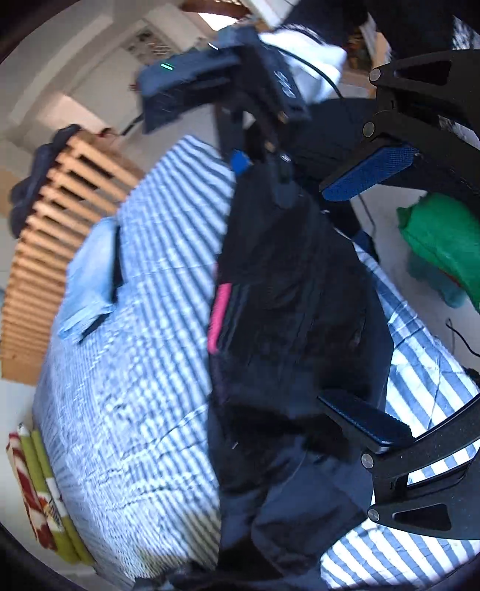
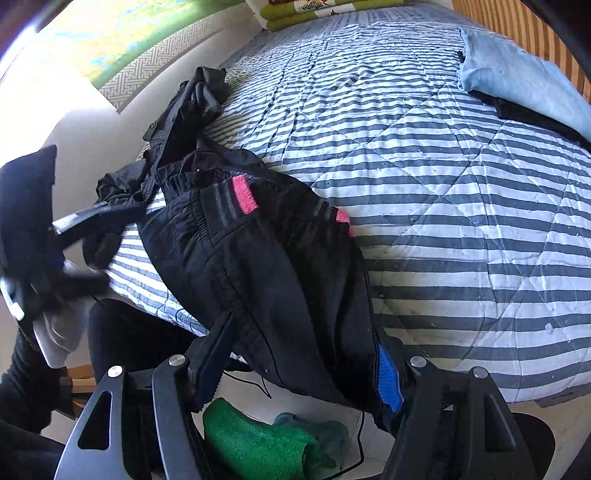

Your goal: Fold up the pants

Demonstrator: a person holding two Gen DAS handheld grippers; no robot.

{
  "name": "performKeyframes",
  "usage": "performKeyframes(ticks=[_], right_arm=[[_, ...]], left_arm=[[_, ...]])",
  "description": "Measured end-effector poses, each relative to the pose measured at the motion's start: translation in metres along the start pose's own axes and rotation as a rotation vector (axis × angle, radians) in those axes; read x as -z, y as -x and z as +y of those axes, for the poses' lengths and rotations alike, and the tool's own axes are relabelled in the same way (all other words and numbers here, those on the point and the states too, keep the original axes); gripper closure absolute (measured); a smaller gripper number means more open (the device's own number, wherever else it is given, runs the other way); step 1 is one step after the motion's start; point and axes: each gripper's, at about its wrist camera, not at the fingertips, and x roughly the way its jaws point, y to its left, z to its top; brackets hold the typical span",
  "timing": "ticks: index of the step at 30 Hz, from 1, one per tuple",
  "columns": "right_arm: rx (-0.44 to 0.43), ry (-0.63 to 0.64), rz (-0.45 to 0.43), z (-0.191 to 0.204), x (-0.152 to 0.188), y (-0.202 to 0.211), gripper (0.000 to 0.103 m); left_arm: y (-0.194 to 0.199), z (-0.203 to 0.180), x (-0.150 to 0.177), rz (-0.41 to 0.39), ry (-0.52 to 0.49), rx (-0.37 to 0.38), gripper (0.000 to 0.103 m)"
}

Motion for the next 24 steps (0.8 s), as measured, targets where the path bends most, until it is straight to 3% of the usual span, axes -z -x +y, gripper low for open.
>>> performKeyframes(ticks=[3, 8, 13, 16, 20, 24], right_arm=[[-0.027, 0.005, 0.007, -0.001, 0.001, 0.004, 0.038], [-0.032, 0.017, -0.009, -0.006, -0.003, 0.015, 0.038], [-0.036, -0.041, -0.041, -0.019, -0.022, 0.023, 0.038], [-0.007, -0.060, -0.049, -0.030, -0.041, 0.018, 0.038], [-0.020, -0.114, 0.011, -0.047, -0.065, -0.010, 0.038], [-0.069, -0.094, 0.088, -0.038, -0.076, -0.041, 0.038]], left_arm=[[0.000, 0.002, 0.000, -0.028, 0.010, -0.025, 0.000], [0.014, 0.032, -0.025, -0.098, 0.072, -0.072, 0.000], [-0.024, 0.043, -0.039, 0.013, 0.062, 0.002, 0.002], [-0.041, 0.041, -0.030, 0.056, 0.065, 0.029, 0.029], [-0.026, 0.041, -0.001, 0.019, 0.113, 0.065, 0.059], [-0.008, 0.044, 0.034, 0.002, 0.157, 0.083, 0.070]])
